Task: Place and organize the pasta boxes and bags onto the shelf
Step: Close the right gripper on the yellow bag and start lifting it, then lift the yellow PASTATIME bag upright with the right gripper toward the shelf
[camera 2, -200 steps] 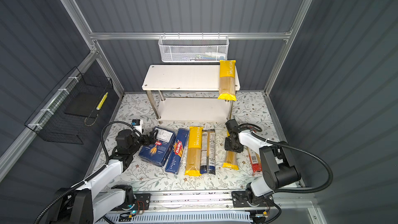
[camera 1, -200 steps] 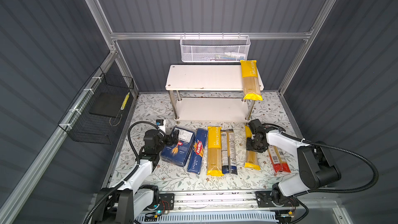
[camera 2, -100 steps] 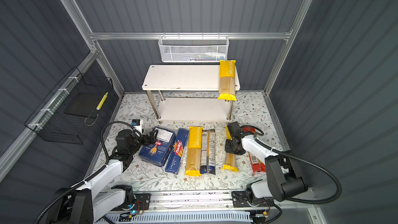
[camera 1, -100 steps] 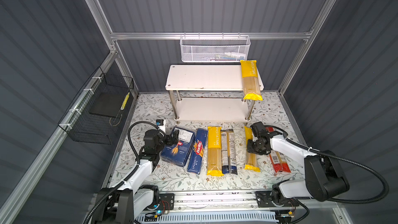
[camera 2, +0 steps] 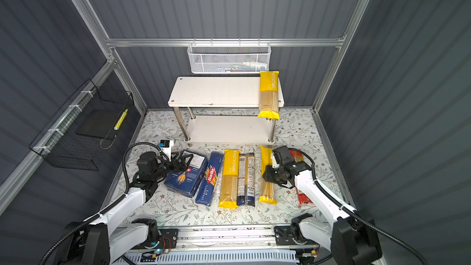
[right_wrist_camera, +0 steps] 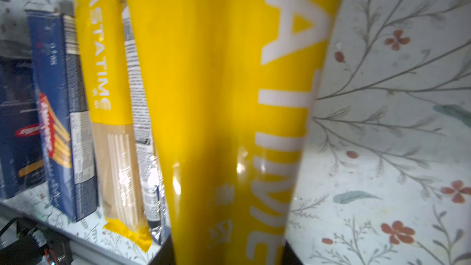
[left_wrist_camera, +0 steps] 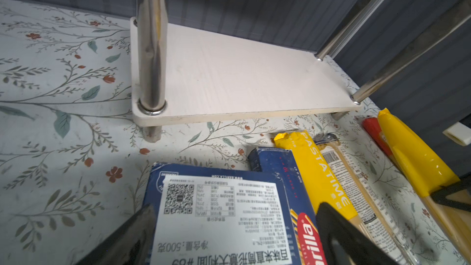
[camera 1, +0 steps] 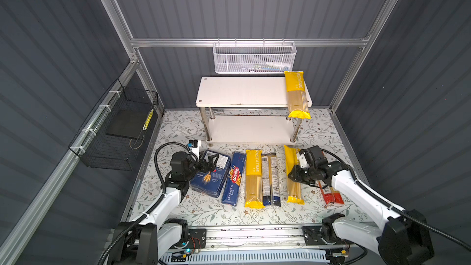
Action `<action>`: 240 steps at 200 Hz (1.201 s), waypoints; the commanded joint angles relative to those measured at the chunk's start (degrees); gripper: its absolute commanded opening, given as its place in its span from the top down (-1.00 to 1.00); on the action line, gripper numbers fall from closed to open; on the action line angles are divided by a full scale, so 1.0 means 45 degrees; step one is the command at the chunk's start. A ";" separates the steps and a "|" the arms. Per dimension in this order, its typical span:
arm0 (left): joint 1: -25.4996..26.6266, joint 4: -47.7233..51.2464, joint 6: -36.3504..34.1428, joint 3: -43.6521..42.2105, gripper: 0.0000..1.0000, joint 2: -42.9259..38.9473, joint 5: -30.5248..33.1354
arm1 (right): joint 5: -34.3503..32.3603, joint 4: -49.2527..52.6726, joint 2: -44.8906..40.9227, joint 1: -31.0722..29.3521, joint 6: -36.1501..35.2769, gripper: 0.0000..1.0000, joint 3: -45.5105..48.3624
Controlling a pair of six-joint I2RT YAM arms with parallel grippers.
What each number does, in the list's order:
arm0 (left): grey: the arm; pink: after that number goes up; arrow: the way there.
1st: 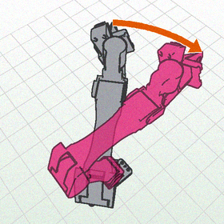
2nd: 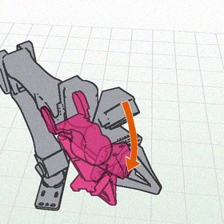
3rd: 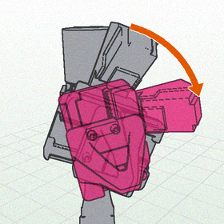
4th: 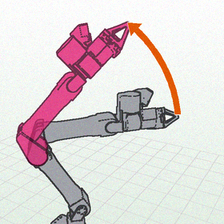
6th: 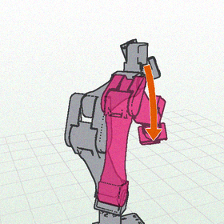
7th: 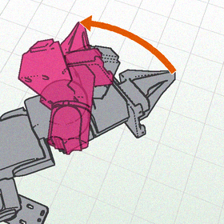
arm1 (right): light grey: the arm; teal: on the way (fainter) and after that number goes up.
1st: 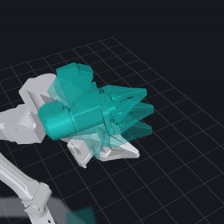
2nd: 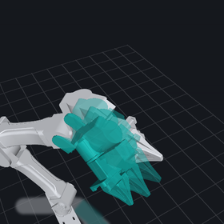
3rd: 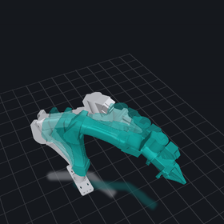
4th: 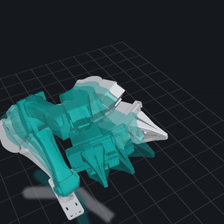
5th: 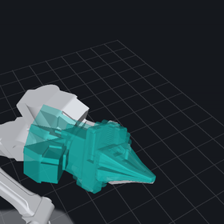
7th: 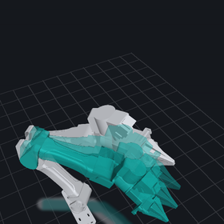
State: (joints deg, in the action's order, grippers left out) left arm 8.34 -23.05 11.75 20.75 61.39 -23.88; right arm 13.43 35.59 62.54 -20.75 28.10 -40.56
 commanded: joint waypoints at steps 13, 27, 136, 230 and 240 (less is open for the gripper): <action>0.0254 -0.0185 -0.0283 -0.0242 -0.99 -0.0260 -0.0143 | 0.1657 -0.1107 -0.1462 -0.1383 -0.0065 0.83 -0.1504; 0.0256 0.0132 -0.0440 -0.0064 -0.98 -0.0149 0.0134 | 0.1496 -0.1115 -0.1665 -0.2024 -0.0022 0.86 -0.1899; 0.0256 0.0057 -0.0465 0.0242 -0.99 0.0532 -0.0031 | 0.0206 0.0036 -0.0684 -0.4406 -0.0374 0.99 -0.5572; 0.0256 0.0005 -0.0404 0.0174 -0.99 0.0423 0.0140 | -0.0399 0.1236 0.0094 -0.4568 -0.1159 1.00 -0.7999; 0.0256 0.0005 -0.0404 0.0154 -0.99 0.0383 0.0162 | -0.0674 0.1711 0.0276 -0.4578 -0.1271 1.00 -0.8646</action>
State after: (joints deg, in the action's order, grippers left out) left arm 9.08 -23.18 10.94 20.58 63.66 -23.59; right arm 11.92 45.56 63.92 -41.04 25.21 -71.57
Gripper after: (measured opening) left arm 0.993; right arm 0.308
